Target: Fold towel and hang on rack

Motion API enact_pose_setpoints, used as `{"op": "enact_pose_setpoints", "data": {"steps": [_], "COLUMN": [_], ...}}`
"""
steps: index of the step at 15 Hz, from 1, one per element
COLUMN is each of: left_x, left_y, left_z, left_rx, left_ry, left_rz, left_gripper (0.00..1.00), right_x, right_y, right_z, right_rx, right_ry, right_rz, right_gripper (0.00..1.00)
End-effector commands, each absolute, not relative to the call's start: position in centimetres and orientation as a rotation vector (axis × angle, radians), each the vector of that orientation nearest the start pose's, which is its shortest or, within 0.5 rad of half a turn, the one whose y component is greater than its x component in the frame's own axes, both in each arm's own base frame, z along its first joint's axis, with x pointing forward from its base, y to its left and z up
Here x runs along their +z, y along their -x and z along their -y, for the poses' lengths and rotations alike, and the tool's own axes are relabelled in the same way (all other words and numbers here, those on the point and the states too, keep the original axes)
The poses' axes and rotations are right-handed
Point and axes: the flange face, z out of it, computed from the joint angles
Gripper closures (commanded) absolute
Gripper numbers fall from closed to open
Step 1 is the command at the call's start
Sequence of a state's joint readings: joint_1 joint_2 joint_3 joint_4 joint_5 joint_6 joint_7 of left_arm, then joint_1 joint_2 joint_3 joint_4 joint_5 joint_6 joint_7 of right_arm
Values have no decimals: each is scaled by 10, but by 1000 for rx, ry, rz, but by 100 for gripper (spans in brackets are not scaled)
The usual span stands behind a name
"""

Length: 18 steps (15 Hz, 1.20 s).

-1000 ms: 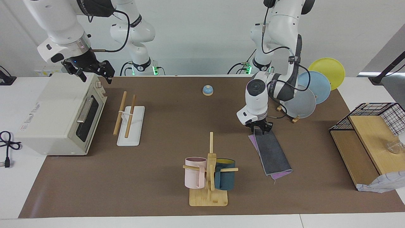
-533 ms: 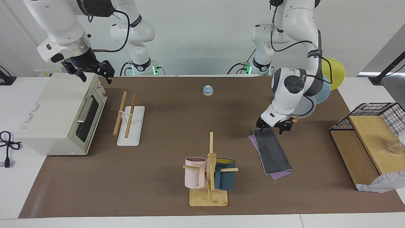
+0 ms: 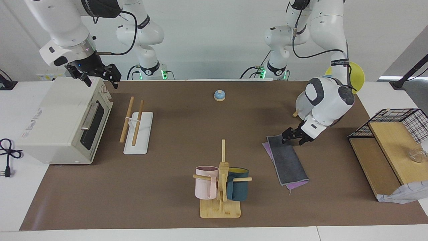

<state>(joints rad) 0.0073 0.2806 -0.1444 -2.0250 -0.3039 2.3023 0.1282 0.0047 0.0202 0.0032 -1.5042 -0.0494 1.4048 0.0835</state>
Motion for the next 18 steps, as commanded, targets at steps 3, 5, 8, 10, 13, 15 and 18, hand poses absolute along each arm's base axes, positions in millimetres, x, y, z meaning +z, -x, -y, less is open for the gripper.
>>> {"op": "enact_pose_setpoints", "data": {"steps": [3, 5, 8, 10, 13, 15, 18], "left_x": [302, 292, 292, 292, 292, 291, 290], "left_y": [-587, -582, -582, -582, -582, -581, -580], "left_z": [85, 85, 85, 85, 85, 87, 86], "left_rx": [-3, -5, -8, -5, -5, -1, 8], "left_ry": [3414, 3409, 3410, 3420, 3424, 3424, 3425], "left_rz": [-100, -92, -89, -72, -62, -62, -52], "left_gripper": [1, 3, 7, 12, 15, 16, 19], "right_x": [631, 631, 631, 631, 631, 631, 631], "right_y": [-537, -537, -537, -537, -537, -538, -537], "right_z": [4, 4, 4, 4, 4, 5, 7], "right_rx": [208, 208, 208, 208, 208, 205, 208], "right_ry": [3168, 3168, 3168, 3166, 3168, 3168, 3165], "right_rz": [-115, -117, -117, -117, -117, -122, -127], "right_gripper": [0, 0, 0, 0, 0, 0, 0]}}
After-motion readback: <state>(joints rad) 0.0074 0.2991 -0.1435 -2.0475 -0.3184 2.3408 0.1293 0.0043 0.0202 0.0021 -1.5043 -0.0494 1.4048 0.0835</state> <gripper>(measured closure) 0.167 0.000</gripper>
